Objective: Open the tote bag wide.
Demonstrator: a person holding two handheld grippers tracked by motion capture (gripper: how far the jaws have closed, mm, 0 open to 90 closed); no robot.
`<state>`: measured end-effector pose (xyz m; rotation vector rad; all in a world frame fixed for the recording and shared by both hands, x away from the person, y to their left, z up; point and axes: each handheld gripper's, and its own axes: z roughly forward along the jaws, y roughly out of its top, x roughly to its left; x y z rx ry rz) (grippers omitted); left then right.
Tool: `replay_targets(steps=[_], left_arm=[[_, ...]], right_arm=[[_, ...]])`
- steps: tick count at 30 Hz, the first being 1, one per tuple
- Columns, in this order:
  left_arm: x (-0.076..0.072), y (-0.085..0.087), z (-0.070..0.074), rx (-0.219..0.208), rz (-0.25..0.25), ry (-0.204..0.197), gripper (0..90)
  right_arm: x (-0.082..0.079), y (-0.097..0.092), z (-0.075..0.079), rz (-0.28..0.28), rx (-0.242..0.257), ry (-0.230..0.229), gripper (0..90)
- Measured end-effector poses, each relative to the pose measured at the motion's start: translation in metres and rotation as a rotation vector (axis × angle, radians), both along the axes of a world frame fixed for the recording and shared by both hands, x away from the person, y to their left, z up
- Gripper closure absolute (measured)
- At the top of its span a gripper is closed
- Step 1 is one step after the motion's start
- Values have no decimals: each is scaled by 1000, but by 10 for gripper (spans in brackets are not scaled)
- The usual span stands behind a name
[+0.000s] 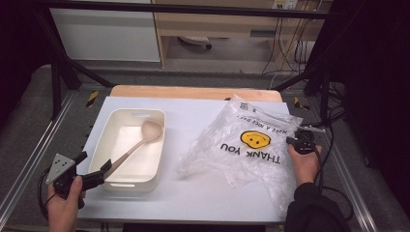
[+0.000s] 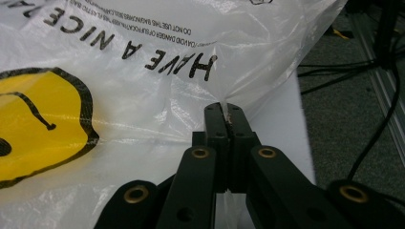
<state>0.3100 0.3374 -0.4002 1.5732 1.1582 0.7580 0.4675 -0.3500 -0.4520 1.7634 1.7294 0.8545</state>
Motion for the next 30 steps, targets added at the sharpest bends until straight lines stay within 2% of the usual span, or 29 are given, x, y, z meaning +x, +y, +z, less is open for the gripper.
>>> replay_targets(steps=[2,4,6,7,9,14,15,16,17,22,23,27,30], left_arm=[[0,0,0,0,-1,2,59],[0,0,0,2,0,3,59],[0,0,0,1,0,2,59],[0,0,0,1,0,2,59],[0,0,0,-1,-3,2,59],[0,-1,0,4,-5,3,59],[0,-1,0,4,-5,3,59],[-1,-1,0,6,-5,4,59],[-1,-1,0,6,-4,3,58],[-1,-1,0,2,-1,-1,58],[-1,-1,1,2,-2,-1,59],[-1,-1,1,3,-5,-1,58],[-1,-1,1,1,-1,-3,58]], right_arm=[[1,0,1,-41,15,-2,900],[1,3,2,-34,-6,-5,900],[-2,6,4,-24,4,-6,899],[-3,8,5,-13,17,-13,859],[-7,12,9,33,15,-15,721],[-21,18,24,94,18,-37,410],[-26,20,28,114,2,-45,366],[-26,20,28,114,2,-45,366],[-34,24,34,131,-1,-61,293],[-49,32,47,166,-2,-84,204],[-56,39,53,184,-14,-104,167],[-65,50,61,220,-15,-118,141],[-76,67,66,288,-28,-116,110]])
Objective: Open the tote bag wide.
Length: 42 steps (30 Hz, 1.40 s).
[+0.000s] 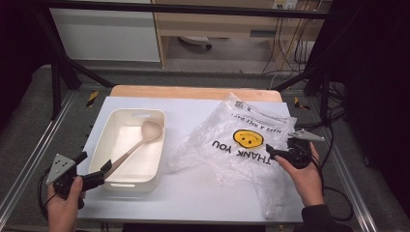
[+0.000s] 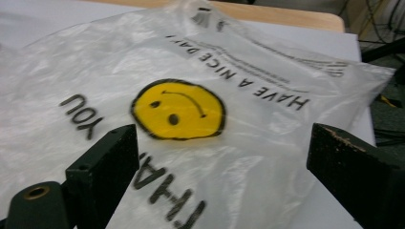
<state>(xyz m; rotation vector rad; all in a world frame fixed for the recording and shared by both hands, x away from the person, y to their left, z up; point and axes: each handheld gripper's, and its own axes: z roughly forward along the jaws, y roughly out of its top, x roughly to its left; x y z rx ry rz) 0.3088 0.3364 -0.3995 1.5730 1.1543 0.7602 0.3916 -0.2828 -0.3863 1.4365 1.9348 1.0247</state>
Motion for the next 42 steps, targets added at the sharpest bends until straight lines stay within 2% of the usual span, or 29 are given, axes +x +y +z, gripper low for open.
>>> replay_targets(steps=[1,3,4,8,12,16,20,21,24,29,32,33,35,41,42], left_arm=[[0,0,0,0,0,0,58],[0,0,0,4,0,-1,58],[0,0,0,4,-1,-1,58],[0,0,0,4,-2,-1,58],[0,0,0,2,-2,-1,58],[0,-1,1,4,-5,-1,58],[-1,0,1,6,-4,-1,58],[0,0,1,4,-3,-4,58],[-1,0,1,4,-4,-2,58],[-1,-1,1,6,-4,-2,58],[-1,-1,1,3,-2,-5,58],[-1,-1,1,6,-4,-3,58],[-1,-1,1,6,-4,-3,58],[-1,-1,1,7,-4,-6,58],[-1,-1,1,8,-4,-7,58]], right_arm=[[0,0,0,0,0,0,110],[-8,16,-1,54,-13,20,98],[-8,16,-1,54,-13,20,98],[-17,35,-11,136,-37,69,88],[-24,44,-17,172,-37,88,92],[-36,55,-29,220,-77,130,101],[-43,58,-36,238,-87,152,101],[-48,59,-41,248,-110,160,101],[-52,58,-44,249,-121,171,100],[-57,53,-51,249,-122,199,121],[-57,52,-56,256,-132,225,155],[-56,53,-58,259,-150,234,203],[-56,54,-61,261,-167,249,240],[-54,56,-59,300,-152,231,514],[-54,56,-59,300,-152,231,514]])
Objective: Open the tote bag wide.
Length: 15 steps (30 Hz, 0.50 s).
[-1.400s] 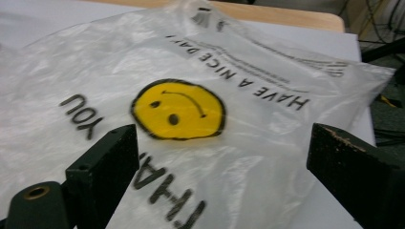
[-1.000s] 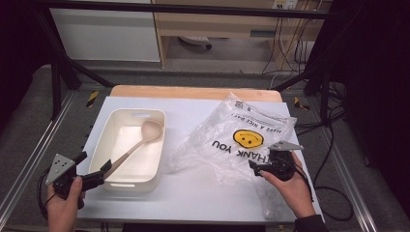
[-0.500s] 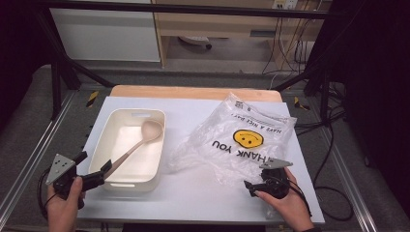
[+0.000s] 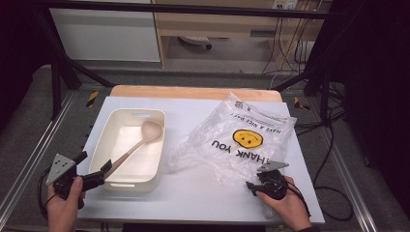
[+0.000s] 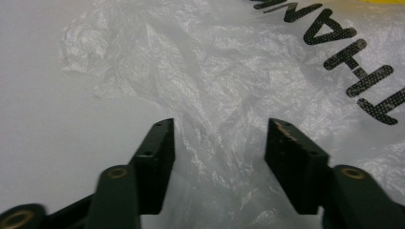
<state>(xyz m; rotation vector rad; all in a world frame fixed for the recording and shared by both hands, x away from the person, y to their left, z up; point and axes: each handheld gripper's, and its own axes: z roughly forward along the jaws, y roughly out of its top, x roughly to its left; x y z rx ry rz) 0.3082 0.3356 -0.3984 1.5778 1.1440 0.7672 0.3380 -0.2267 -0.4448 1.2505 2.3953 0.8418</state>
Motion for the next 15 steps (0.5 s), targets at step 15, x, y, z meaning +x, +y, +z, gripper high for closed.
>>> replay_targets(steps=[15], left_arm=[[0,0,0,1,1,3,58]], right_arm=[[12,8,4,37,15,56,900]])
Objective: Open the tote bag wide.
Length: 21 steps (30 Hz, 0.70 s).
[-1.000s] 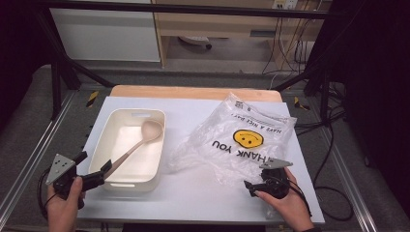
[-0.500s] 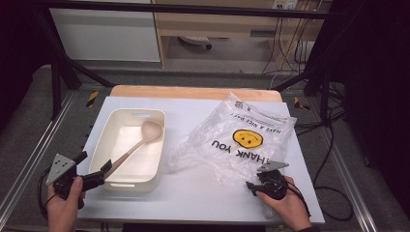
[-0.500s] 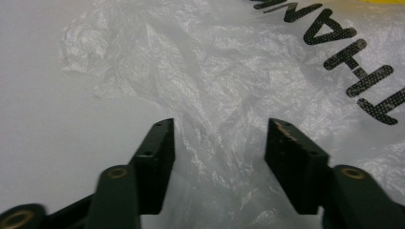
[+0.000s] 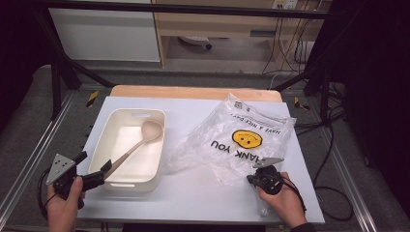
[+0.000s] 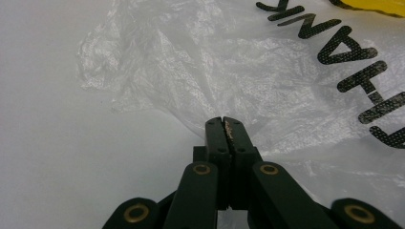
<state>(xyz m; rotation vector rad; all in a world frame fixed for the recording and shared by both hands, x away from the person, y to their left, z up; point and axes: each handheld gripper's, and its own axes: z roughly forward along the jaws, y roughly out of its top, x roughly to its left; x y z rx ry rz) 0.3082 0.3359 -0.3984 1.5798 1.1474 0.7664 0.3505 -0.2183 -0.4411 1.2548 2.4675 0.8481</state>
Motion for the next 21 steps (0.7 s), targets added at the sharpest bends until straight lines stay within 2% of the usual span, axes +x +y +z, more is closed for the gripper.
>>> replay_targets(steps=[8,11,16,21], left_arm=[[0,0,0,-1,-1,-4,58],[0,0,0,-1,-1,-5,58],[0,0,0,-1,-3,-5,58],[0,0,0,-1,-3,-4,58]], right_arm=[[11,1,0,-41,53,21,900],[16,3,0,-66,58,26,900],[21,-2,0,-123,52,11,900],[25,-7,-1,-147,63,9,900]])
